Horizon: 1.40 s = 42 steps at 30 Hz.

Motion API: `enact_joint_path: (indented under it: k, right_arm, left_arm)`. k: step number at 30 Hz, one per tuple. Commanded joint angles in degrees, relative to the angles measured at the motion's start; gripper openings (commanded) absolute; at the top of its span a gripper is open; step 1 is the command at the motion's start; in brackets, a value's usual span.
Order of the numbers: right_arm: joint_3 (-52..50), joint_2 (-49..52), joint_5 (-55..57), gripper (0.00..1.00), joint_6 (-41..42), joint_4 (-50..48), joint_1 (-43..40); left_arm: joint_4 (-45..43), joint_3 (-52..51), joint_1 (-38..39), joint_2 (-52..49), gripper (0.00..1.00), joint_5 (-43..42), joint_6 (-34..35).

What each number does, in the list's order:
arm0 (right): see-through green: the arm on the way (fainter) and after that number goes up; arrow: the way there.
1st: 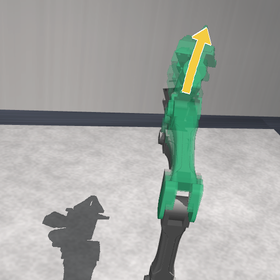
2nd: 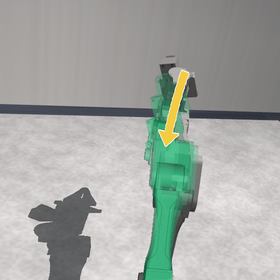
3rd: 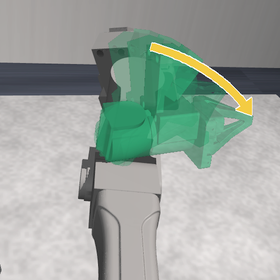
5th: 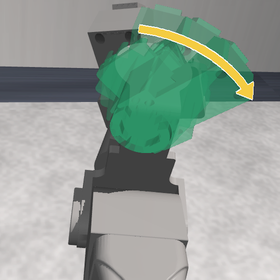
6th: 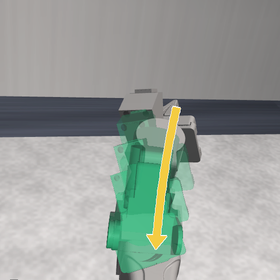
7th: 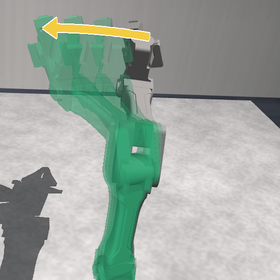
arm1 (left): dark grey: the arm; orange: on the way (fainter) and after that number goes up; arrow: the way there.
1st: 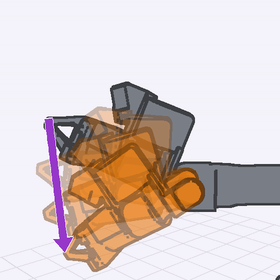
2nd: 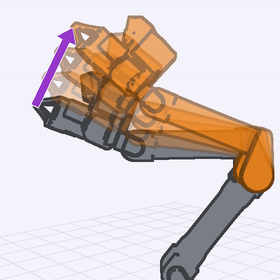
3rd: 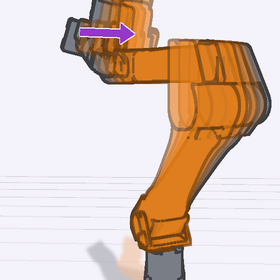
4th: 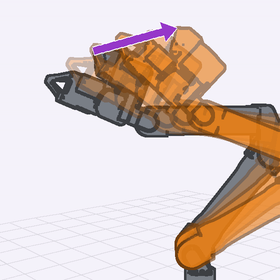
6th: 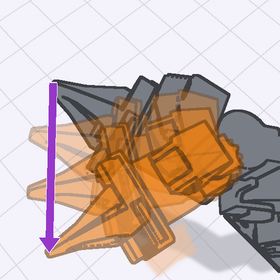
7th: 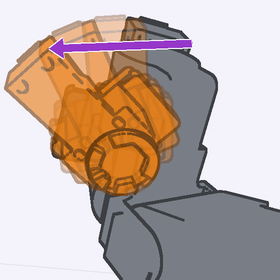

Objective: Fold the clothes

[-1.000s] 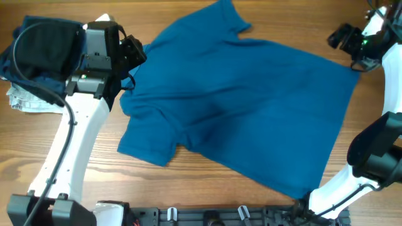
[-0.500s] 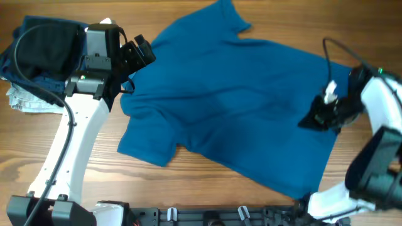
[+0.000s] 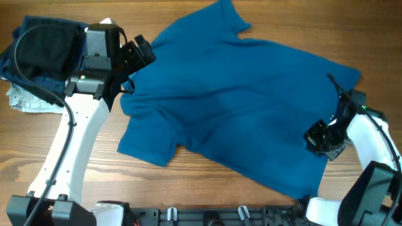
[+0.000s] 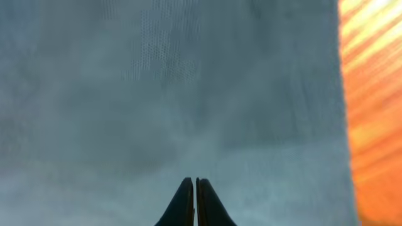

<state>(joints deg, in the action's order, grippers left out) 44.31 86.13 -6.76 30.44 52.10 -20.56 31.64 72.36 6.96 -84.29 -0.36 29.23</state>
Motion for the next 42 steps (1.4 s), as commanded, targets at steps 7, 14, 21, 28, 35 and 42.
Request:
enact_joint_path:
  k: [7,14,21,28,35,42]
  right_arm:
    - [-7.2,4.4,9.4,0.04,7.0,-11.7,-3.7]
    - [-1.6,15.8,10.0,0.04,1.6,-17.0,-13.1]
    - [10.5,15.8,8.7,0.04,-2.6,-9.5,-13.2]
    - [30.1,13.7,-14.3,0.05,-17.8,0.3,-11.6]
    - [36.1,18.7,-3.9,0.04,-21.3,-15.5,3.2]
    - [57.6,44.4,0.3,0.04,-24.5,-5.9,3.7]
  left_arm:
    - [-0.1,0.1,0.0,0.9,1.0,-0.2,-0.5]
    - [-0.1,0.1,0.0,0.9,1.0,-0.2,-0.5]
    - [-0.1,0.1,0.0,0.9,1.0,-0.2,-0.5]
    - [-0.1,0.1,0.0,0.9,1.0,-0.2,-0.5]
    - [-0.1,0.1,0.0,0.9,1.0,-0.2,-0.5]
    - [-0.1,0.1,0.0,0.9,1.0,-0.2,-0.5]
